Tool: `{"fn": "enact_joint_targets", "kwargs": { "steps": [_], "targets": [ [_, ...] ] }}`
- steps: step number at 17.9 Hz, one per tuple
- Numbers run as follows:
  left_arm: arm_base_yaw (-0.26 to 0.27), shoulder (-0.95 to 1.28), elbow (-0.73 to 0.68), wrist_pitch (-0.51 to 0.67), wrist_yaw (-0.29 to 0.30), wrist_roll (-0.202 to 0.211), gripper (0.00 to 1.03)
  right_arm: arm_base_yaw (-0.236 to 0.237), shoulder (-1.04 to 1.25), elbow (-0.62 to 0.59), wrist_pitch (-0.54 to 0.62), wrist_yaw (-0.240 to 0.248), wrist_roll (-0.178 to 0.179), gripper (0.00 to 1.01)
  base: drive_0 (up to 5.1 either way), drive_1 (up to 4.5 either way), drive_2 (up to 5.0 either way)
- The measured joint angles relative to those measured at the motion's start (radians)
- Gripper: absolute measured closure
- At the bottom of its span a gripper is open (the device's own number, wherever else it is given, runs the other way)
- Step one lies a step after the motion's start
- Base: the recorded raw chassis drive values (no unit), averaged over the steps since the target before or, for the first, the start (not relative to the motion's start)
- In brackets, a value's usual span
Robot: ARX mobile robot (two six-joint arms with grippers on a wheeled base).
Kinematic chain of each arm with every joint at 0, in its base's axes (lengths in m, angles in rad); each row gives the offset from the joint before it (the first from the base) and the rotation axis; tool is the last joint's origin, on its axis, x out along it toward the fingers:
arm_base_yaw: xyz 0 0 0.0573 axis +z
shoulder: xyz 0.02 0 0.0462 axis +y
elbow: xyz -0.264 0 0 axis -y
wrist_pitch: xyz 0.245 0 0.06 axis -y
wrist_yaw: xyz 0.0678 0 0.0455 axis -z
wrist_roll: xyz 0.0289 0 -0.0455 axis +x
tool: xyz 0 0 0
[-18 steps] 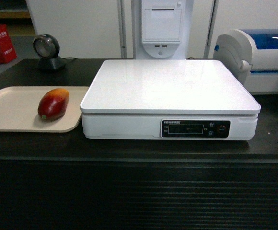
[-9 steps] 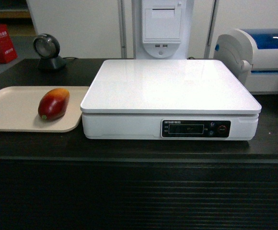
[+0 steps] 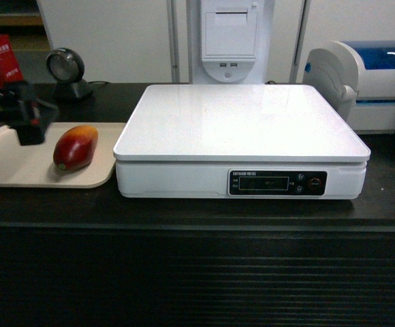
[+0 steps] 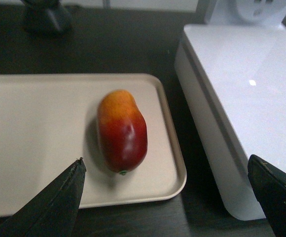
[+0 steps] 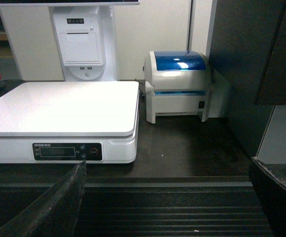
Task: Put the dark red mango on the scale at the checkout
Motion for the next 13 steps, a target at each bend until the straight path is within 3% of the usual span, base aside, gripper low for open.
{"fn": "enact_joint_targets", "kwargs": {
  "steps": [5,10,13],
  "targets": [
    [-0.001,0.375,0.453,-0.257,0.037,0.072,0.05,0.000,0.000,0.000,0.000,0.000,0.000,0.03,0.0,0.00,0.0],
    [0.009,0.519,0.679,-0.410,0.037,0.103,0.05,0.000,0.000,0.000,0.000,0.000,0.000,0.03,0.0,0.00,0.0],
    [0.014,0.554,0.744,-0.440,0.034,0.104,0.05,0.000,0.000,0.000,0.000,0.000,0.000,0.03,0.0,0.00,0.0]
  ]
}}
